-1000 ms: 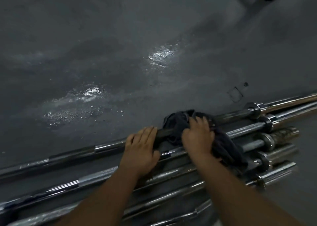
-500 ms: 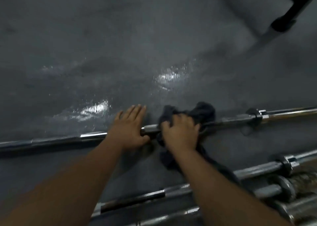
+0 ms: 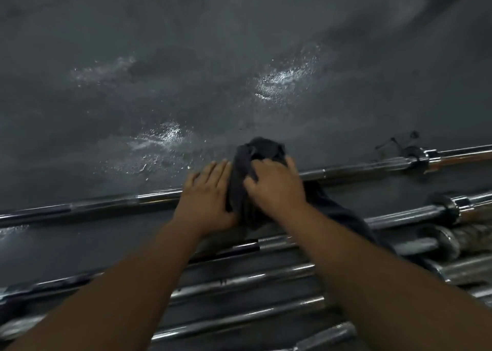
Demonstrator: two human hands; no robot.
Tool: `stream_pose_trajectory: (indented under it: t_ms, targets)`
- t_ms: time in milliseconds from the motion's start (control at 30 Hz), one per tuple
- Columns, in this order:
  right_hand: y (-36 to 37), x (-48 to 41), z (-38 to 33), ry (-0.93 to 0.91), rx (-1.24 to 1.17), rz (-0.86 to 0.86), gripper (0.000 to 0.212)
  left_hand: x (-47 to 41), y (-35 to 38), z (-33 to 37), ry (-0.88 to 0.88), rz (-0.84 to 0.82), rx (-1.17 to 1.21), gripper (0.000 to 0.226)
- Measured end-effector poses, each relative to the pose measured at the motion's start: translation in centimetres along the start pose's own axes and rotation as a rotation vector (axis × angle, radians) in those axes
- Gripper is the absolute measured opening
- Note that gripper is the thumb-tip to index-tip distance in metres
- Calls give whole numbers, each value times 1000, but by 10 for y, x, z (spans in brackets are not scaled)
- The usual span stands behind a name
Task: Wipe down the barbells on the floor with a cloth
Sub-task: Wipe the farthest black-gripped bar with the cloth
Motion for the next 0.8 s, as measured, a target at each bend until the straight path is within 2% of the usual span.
stream_pose_trajectory:
  t_ms: [33, 100, 133, 167, 267, 333, 400, 433, 467, 567, 633, 700, 800]
  targets:
    - [-6, -1, 28, 74, 42, 13, 32, 3, -1, 3, -9, -34, 4, 106]
    - [-19, 4, 86, 361, 92, 65, 26, 11, -2, 9, -17, -88, 4, 109]
    - [-22, 11, 101, 471, 74, 104, 25, 17, -1, 12, -18, -103, 5, 109]
    - [-21, 19, 99, 503, 65, 151, 24, 25, 0, 16, -27, -120, 12, 109]
    - [8, 43, 18, 300, -87, 228, 17, 50, 9, 29, -44, -98, 59, 103]
    - [23, 65, -29, 121, -150, 120, 24, 63, 15, 34, -39, -61, 131, 93]
    - [21, 67, -20, -38, -89, 49, 28, 72, 20, 34, -28, -62, 159, 90]
    - [19, 66, 6, -43, 5, 41, 26, 74, 22, 33, -16, -44, 151, 91]
    - [12, 63, 37, 25, 64, 43, 25, 75, 24, 32, -9, -33, 134, 92]
    - [-14, 53, 118, 357, 94, 160, 17, 66, 28, 30, -26, -36, 118, 94]
    - [-8, 45, 111, 417, 77, 220, 17, 54, 24, 28, -50, -17, 109, 94]
    - [9, 36, 53, 319, -30, 254, 20, 33, 12, 21, -84, -44, 98, 100]
    - [25, 38, -19, -59, -102, 142, 30, -1, -7, 4, -95, -105, 99, 115]
Point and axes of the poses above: each hand's wrist, its own x-axis away from the middle knuckle, its own y-axis out of the palm, z = x × y, the point moved 1 cm from there along -x, towards the middle knuckle
